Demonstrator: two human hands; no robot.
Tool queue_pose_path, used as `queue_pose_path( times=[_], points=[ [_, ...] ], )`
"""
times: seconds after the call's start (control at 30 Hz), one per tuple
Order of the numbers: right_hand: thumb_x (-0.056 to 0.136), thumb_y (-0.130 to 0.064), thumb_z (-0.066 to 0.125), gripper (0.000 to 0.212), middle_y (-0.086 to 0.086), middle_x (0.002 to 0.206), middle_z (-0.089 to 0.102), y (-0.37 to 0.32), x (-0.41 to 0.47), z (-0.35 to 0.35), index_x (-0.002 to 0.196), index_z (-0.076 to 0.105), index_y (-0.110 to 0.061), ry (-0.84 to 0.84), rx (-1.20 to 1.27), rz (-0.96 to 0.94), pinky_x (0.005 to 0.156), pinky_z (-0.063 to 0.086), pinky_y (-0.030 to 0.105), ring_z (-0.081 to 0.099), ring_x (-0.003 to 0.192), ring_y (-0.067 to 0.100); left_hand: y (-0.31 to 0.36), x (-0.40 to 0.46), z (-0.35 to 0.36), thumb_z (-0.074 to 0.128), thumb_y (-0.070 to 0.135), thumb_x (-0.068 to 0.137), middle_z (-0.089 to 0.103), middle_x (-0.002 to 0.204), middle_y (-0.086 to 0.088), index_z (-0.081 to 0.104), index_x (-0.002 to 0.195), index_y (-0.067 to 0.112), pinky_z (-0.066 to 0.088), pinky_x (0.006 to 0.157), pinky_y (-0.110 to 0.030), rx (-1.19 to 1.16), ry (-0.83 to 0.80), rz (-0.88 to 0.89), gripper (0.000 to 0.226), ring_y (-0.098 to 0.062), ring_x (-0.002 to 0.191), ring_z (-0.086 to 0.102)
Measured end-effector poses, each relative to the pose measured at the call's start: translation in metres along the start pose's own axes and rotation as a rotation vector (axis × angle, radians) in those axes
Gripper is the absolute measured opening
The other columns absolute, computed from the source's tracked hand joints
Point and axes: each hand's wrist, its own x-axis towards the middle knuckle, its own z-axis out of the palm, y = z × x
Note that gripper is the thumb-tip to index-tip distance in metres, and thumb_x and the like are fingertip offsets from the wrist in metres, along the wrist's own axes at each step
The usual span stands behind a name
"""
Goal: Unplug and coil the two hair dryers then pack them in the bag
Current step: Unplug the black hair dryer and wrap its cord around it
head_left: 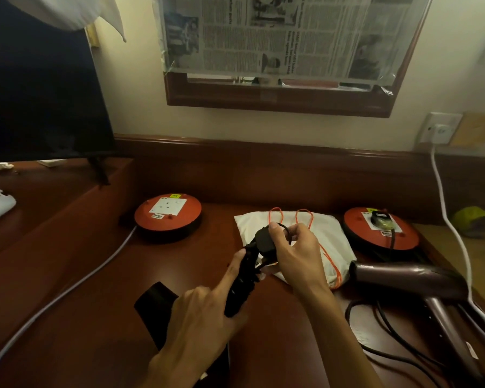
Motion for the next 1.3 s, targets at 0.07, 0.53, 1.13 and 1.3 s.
queue_pose_path(
  times=[0.07, 0.53, 1.13, 1.3],
  points=[
    [0.078, -0.060, 0.058, 0.049, 0.023, 0.093, 0.066, -0.002, 0.003, -0.001, 0.080, 0.050, -0.012, -0.014, -0.046, 0.022, 0.058, 0.057, 0.056, 0.071, 0.078, 0.042, 0.001, -0.001, 0.004, 0.054, 0.052, 0.093, 0.055, 0.074, 0.009, -0.035, 0.145, 0.058, 0.034, 0.063, -0.018, -0.002, -0.033, -0.008, 0.103, -0.008, 0.068, 0.054],
    [0.094, -0.022, 0.070, 0.017, 0.017, 0.095, 0.071, 0.005, 0.029, -0.018, 0.096, 0.057, -0.011, -0.194, -0.239, 0.058, 0.057, 0.063, 0.041, 0.075, 0.078, 0.029, -0.003, 0.016, 0.005, 0.069, 0.045, 0.085, 0.058, 0.070, 0.009, -0.007, 0.154, 0.062, 0.047, 0.061, -0.016, -0.205, -0.203, -0.011, 0.105, -0.007, 0.060, 0.057],
    [0.093, -0.021, 0.073, 0.056, -0.023, 0.112, 0.065, -0.023, 0.037, -0.066, 0.143, 0.053, -0.035, -1.047, -0.391, 0.029, 0.068, 0.058, 0.033, 0.070, 0.080, 0.011, -0.057, 0.059, -0.033, 0.082, 0.033, 0.088, 0.063, 0.136, 0.010, 0.043, 0.137, 0.065, 0.060, 0.084, -0.032, -0.733, -0.667, 0.063, 0.070, -0.020, 0.103, 0.074],
    [0.090, -0.025, 0.076, 0.040, -0.020, 0.141, 0.035, -0.018, 0.035, -0.059, 0.126, 0.069, -0.039, -0.857, -0.595, -0.336, 0.081, 0.051, 0.017, 0.057, 0.109, 0.006, -0.062, 0.061, -0.036, 0.078, 0.029, 0.092, 0.069, 0.127, -0.008, 0.046, 0.137, 0.067, 0.056, 0.093, -0.054, -0.824, -0.765, 0.066, 0.067, -0.045, 0.108, 0.067]
  ],
)
